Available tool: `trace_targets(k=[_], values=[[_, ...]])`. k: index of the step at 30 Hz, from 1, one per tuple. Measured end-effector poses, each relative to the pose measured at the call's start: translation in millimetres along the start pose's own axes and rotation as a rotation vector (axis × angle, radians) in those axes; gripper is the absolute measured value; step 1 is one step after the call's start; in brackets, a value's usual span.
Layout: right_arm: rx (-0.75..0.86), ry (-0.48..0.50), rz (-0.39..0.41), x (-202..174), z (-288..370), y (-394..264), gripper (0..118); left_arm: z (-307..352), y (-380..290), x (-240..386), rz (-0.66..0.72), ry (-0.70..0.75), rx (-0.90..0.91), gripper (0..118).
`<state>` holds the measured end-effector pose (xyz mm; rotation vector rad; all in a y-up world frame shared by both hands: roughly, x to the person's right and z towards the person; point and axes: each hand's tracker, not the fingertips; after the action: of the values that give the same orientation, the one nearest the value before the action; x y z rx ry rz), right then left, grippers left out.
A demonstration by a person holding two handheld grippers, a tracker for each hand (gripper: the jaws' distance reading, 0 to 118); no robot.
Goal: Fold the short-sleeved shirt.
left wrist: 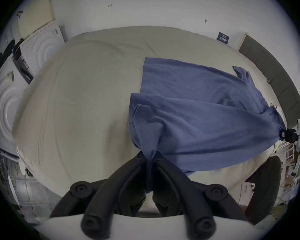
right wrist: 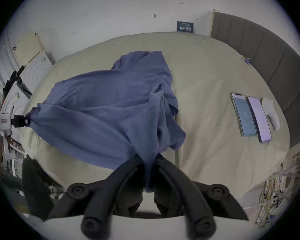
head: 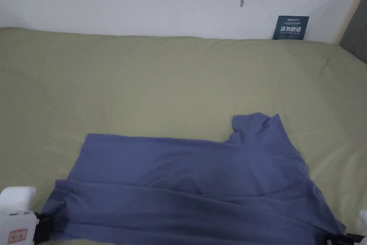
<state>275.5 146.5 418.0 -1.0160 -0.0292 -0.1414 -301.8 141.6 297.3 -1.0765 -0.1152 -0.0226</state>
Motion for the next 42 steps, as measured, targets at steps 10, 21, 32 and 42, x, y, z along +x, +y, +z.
trace_targets(k=[10, 21, 32, 42], values=[[0.069, -0.013, -0.056, 3.4, 3.1, -13.9, 107, 9.7, 4.0, -26.2, 0.082, -0.010, 0.079, 115], [0.201, -0.086, -0.049, 29.0, -41.3, 94.6, 0, -34.7, 132.7, 1.9, 0.016, -0.014, 0.154, 0], [0.106, -0.096, -0.005, 17.1, -88.1, 152.9, 0, -161.9, 211.6, 29.7, -0.065, 0.107, 0.009, 115], [0.041, -0.102, 0.080, 20.3, -134.3, 197.5, 56, -153.2, 202.0, 46.9, -0.081, 0.023, 0.048, 5]])
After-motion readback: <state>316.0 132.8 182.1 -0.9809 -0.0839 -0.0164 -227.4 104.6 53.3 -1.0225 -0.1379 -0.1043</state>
